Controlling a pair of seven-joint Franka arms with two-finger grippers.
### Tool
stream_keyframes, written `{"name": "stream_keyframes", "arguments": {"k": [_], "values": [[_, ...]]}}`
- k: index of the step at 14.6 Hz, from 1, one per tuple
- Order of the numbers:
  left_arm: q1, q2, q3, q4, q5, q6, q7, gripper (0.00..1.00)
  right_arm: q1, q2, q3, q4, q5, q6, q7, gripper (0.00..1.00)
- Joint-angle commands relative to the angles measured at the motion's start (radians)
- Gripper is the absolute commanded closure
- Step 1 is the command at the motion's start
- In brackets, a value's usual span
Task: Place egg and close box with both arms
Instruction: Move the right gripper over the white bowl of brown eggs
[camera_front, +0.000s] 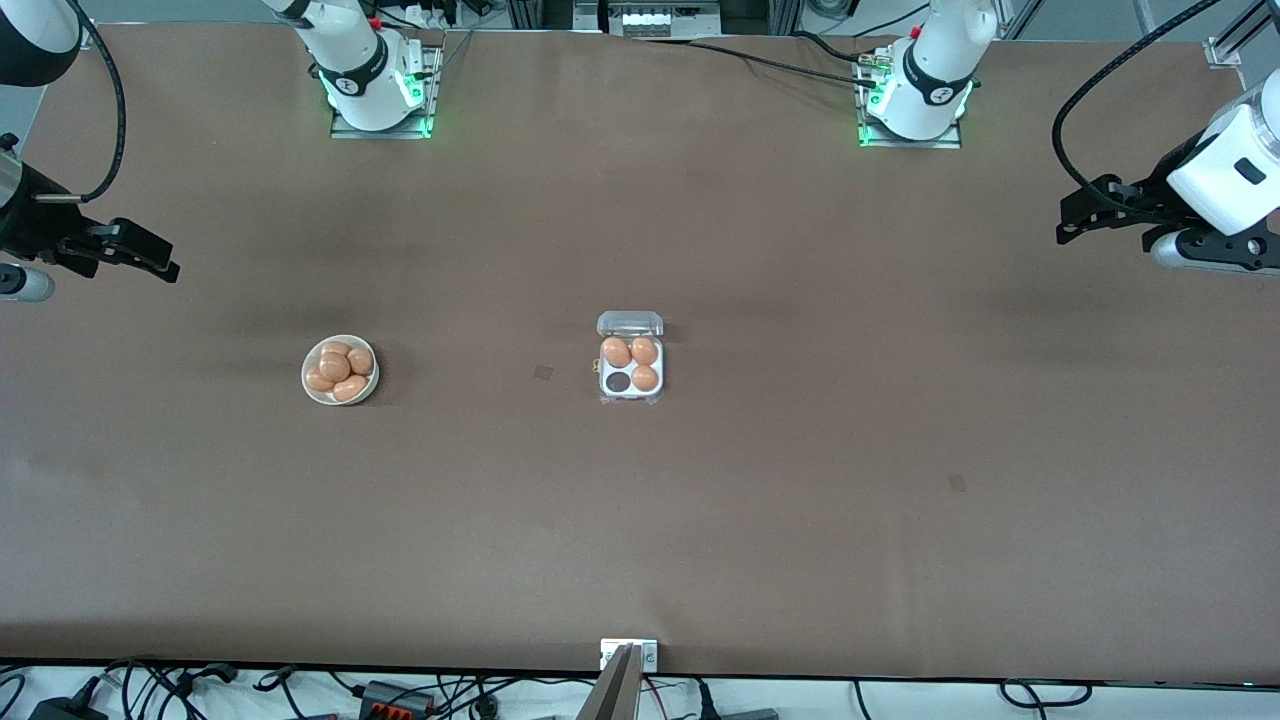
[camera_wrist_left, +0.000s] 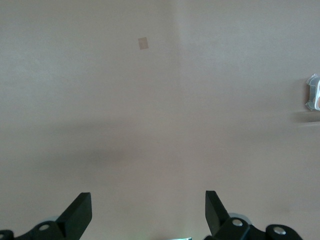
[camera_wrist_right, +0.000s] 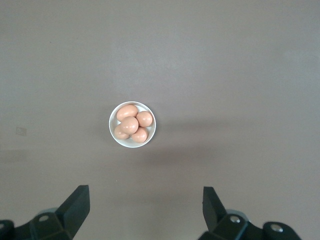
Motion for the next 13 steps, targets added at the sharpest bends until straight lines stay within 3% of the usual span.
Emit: {"name": "stream_keyframes", "arguments": {"k": [1, 6, 11, 13], "values": [[-0.003, -0.001, 0.001, 0.019, -0.007, -0.019, 0.003, 0.0, -0.007, -0.022, 0.005, -0.024, -0.008, -0.012, -0.003, 0.0], [-0.002, 0.0, 0.002, 0.019, -0.007, -0.019, 0.003, 0.0, -0.003, 0.002, 0.008, -0.026, -0.014, 0.021, -0.007, 0.0], [-0.003, 0.0, 0.001, 0.019, -0.008, -0.019, 0.003, 0.0, 0.007, 0.177, 0.013, -0.027, -0.014, 0.118, 0.008, 0.0], [-0.003, 0.0, 0.001, 0.019, -0.008, -0.019, 0.003, 0.0, 0.055, 0.243, 0.013, -0.026, -0.014, 0.158, 0.011, 0.0]]}}
